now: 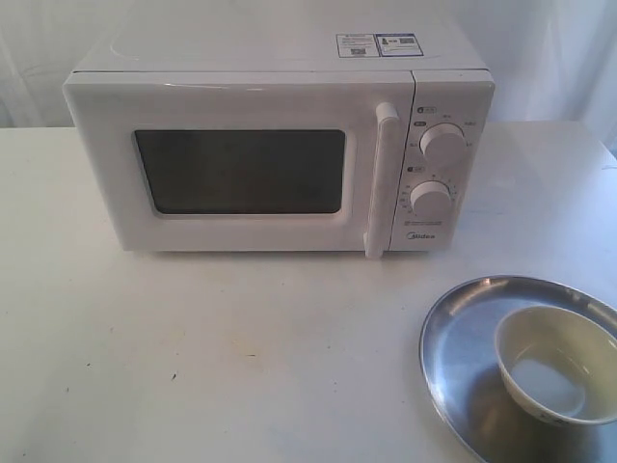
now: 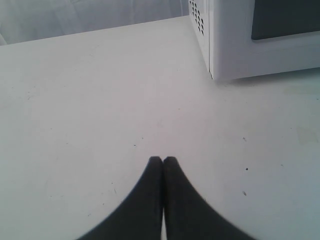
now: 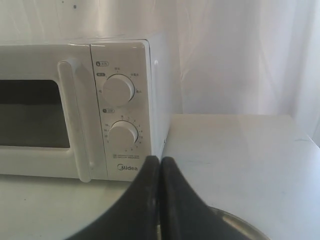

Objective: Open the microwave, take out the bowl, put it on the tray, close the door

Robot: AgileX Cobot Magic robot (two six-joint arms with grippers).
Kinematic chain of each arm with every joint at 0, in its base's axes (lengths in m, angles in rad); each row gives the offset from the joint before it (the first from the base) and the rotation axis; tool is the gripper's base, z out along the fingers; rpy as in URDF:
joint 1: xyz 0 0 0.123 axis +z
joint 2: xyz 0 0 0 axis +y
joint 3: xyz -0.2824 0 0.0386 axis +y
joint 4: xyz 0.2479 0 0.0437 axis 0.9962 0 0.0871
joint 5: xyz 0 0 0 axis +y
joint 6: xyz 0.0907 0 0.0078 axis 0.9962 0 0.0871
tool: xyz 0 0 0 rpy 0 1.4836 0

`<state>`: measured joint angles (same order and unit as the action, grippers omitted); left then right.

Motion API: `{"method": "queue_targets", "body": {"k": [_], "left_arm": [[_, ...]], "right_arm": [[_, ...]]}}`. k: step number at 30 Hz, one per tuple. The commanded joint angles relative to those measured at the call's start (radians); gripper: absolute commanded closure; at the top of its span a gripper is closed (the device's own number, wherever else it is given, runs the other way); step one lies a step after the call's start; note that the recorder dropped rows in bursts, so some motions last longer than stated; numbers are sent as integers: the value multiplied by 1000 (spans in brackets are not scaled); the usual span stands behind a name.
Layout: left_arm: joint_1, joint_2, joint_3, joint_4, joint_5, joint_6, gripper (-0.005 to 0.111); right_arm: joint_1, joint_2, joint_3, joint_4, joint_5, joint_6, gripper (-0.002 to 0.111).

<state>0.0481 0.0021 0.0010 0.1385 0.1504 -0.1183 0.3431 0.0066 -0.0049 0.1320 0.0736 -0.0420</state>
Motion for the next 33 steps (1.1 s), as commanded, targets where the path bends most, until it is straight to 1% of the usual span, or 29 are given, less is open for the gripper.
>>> {"method": "queue_targets", "body": {"k": [1,4,33], "left_arm": [[-1,-2,-1,-4,-1,-6,107],[-1,-2,-1,-4,-1,-6,107],[-1,-2,-1,-4,-1,-6,107]], "right_arm": [[-5,-7,5,-2,9,-15,108],[-5,-7,5,-2,44,-15,108],[-5,-7,5,-2,43,-15,108]]}}
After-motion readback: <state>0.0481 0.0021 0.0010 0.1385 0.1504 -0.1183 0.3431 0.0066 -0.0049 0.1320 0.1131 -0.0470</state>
